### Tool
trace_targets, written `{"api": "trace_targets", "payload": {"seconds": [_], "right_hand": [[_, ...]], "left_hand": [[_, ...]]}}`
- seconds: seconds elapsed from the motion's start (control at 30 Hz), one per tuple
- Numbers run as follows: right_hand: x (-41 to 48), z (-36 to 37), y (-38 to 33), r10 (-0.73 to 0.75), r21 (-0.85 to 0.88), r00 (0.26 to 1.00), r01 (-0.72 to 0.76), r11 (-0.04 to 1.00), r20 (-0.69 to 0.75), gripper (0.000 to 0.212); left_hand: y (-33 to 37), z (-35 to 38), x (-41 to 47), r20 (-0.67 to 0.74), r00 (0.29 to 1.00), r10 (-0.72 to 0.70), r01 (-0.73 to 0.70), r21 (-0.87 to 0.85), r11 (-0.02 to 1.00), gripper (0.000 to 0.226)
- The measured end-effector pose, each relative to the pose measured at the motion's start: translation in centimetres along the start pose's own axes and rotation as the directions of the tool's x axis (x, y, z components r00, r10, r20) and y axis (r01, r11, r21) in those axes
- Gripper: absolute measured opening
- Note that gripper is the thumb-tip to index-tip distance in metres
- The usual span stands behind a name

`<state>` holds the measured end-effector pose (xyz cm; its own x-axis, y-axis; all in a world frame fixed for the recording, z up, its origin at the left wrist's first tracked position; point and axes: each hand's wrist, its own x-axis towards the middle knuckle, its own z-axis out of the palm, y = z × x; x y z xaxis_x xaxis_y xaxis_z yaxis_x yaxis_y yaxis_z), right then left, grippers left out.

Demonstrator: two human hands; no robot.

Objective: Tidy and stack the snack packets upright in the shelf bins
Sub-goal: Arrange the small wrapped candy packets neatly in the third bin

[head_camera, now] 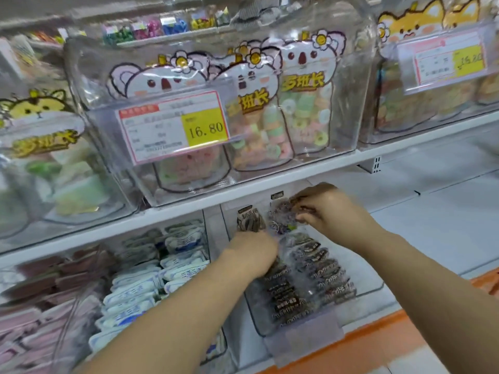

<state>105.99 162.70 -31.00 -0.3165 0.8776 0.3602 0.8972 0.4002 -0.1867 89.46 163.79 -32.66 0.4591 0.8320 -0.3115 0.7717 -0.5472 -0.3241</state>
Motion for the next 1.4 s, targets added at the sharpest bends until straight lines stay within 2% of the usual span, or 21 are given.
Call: {"api": "trace_targets", "payload": {"seconds": [0.13, 0.2, 0.23, 0.37, 0.43, 0.53, 0.63, 0.7, 0.77, 0.83, 0.9, 0.97, 1.0, 1.07, 1.17, 1.3, 1.4], "right_hand": [[3.2, 1.7, 1.7, 0.038, -0.18, 0.962, 0.011, 0.984, 0.269, 0.021], [4.2, 2.6, 2.3, 0.06, -0.235, 0.925, 0.032, 0.971, 0.374, 0.018], [4.7, 3.0, 2.4, 0.064, -0.266, 0.916, 0.047, 0.963, 0.396, 0.017], [6.2, 4.0, 1.8, 0.093, -0.342, 0.9, 0.065, 0.937, 0.426, 0.018], [6.6, 4.0, 1.4, 0.129, -0.366, 0.891, 0.045, 0.93, 0.436, 0.021], [6.7, 4.3, 0.9, 0.168, -0.43, 0.899, 0.026, 0.902, 0.405, 0.022], [6.2, 5.1, 0.4, 0.161, -0.483, 0.918, 0.038, 0.875, 0.363, 0.02], [5.9, 5.3, 0.5, 0.143, -0.436, 0.917, 0.037, 0.899, 0.372, 0.022], [5.3, 4.9, 1.1, 0.091, -0.356, 0.924, 0.051, 0.933, 0.371, 0.015], [4.6, 3.5, 1.3, 0.082, -0.326, 0.942, 0.031, 0.945, 0.325, 0.033], [3.7, 1.7, 1.3, 0.057, -0.311, 0.959, 0.034, 0.95, 0.279, 0.027], [3.0, 0.4, 1.3, 0.033, -0.3, 0.927, 0.087, 0.95, 0.373, 0.014], [2.7, 0.0, 1.2, 0.045, -0.297, 0.889, 0.104, 0.949, 0.455, 0.013], [2.5, -0.3, 1.0, 0.069, -0.319, 0.824, 0.14, 0.938, 0.563, 0.018], [3.0, 0.5, 1.0, 0.064, -0.368, 0.793, 0.208, 0.907, 0.606, 0.028], [4.0, 1.9, 1.1, 0.067, -0.383, 0.752, 0.255, 0.888, 0.656, 0.034], [4.7, 2.0, 1.2, 0.076, -0.339, 0.713, 0.234, 0.911, 0.697, 0.041]], "left_hand": [[-1.3, -0.2, -0.4, 0.045, 0.998, 0.039, -0.028, -0.212, 0.977, 0.026], [-2.7, -0.6, -0.5, -0.016, 1.0, 0.027, -0.031, -0.324, 0.946, 0.014], [-3.3, -0.7, -0.4, -0.065, 0.998, -0.003, -0.022, -0.37, 0.929, 0.016], [-5.2, -0.5, 1.3, -0.233, 0.946, -0.225, 0.046, -0.591, 0.805, 0.027], [-5.4, -0.2, 2.6, -0.281, 0.925, -0.257, 0.012, -0.652, 0.758, 0.031], [-4.9, 0.0, 4.3, -0.289, 0.937, -0.195, -0.043, -0.649, 0.759, 0.034], [-4.4, 0.0, 5.5, -0.239, 0.96, -0.144, -0.035, -0.616, 0.787, 0.032], [-4.2, 0.1, 5.9, -0.202, 0.97, -0.136, -0.008, -0.587, 0.81, 0.03], [-4.1, 0.2, 6.3, -0.197, 0.97, -0.141, 0.003, -0.573, 0.82, 0.031], [-4.4, 0.2, 6.4, -0.179, 0.977, -0.12, -0.019, -0.625, 0.78, 0.037], [-4.7, 0.3, 6.5, -0.167, 0.983, -0.077, -0.07, -0.724, 0.687, 0.047], [-4.8, 0.4, 6.3, -0.169, 0.985, -0.043, -0.111, -0.795, 0.596, 0.064], [-4.6, 0.4, 6.3, -0.168, 0.985, -0.04, -0.114, -0.805, 0.582, 0.071], [-4.2, 0.6, 6.6, -0.19, 0.979, -0.067, -0.099, -0.744, 0.66, 0.076], [-3.7, 0.7, 6.5, -0.275, 0.955, -0.112, -0.083, -0.609, 0.789, 0.062], [-3.6, 0.5, 6.1, -0.306, 0.941, -0.143, -0.037, -0.514, 0.857, 0.041], [-3.6, 0.6, 6.1, -0.327, 0.934, -0.147, -0.044, -0.512, 0.858, 0.03]]}}
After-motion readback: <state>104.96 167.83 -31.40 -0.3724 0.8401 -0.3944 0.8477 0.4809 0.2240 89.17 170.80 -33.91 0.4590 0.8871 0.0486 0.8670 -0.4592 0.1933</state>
